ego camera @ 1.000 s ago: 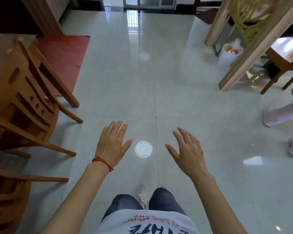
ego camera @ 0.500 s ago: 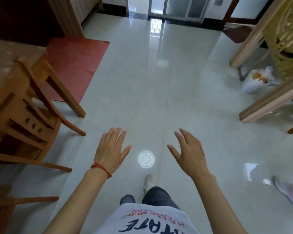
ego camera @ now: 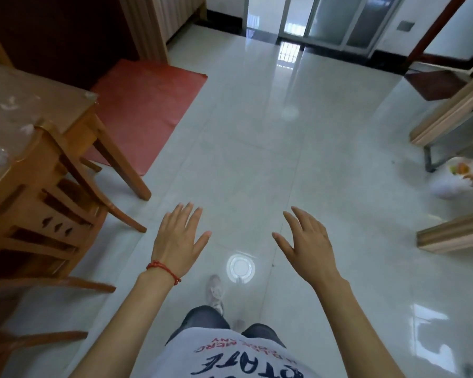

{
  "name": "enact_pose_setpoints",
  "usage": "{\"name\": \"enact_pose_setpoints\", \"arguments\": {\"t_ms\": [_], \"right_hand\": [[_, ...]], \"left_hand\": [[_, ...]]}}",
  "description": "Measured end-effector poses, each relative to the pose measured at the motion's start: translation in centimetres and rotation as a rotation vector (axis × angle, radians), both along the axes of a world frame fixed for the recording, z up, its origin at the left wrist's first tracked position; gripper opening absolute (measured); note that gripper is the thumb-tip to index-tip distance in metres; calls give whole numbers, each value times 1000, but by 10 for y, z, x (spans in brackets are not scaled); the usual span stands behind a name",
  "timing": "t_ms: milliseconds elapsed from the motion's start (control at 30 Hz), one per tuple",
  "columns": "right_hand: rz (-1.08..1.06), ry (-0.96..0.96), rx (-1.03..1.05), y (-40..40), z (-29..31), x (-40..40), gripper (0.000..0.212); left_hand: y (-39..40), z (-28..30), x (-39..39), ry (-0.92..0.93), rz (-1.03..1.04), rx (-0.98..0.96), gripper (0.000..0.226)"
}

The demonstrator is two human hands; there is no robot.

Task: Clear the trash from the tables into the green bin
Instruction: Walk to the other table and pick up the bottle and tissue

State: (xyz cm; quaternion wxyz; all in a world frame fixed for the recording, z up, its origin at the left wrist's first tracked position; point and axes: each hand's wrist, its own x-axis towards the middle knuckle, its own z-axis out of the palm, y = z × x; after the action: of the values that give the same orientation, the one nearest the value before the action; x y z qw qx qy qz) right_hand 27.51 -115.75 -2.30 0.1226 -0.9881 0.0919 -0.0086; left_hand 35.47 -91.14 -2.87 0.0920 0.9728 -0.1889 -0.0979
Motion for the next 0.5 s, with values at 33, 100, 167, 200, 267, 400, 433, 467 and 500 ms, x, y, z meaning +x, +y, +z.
{"name": "enact_pose_setpoints", "arguments": {"t_ms": [33,100,167,200,267,400,433,467,500], "right_hand": [[6,2,-1,1,0,12,61],[25,9,5,3,2,36,66],[51,8,10,6,5,62,71],[65,8,9,8,5,76,72],[95,13,5,14,7,102,73],[169,10,1,32,8,152,72],[190,7,0,37,9,164,72],[215,4,-2,43,9,176,72],[242,1,-4,50,10,188,71]], "left_hand": [[0,0,11,-4,8,1,79],[2,1,32,-6,28,-3,77],[6,1,53,-14,54,-8,72],[8,1,63,-20,67,-8,69],[14,1,82,-32,94,-9,64],[35,2,111,-41,166,-7,63],[41,2,117,-44,192,-13,63],[48,2,123,-47,218,-18,63],[54,3,128,-51,242,-18,63]]}}
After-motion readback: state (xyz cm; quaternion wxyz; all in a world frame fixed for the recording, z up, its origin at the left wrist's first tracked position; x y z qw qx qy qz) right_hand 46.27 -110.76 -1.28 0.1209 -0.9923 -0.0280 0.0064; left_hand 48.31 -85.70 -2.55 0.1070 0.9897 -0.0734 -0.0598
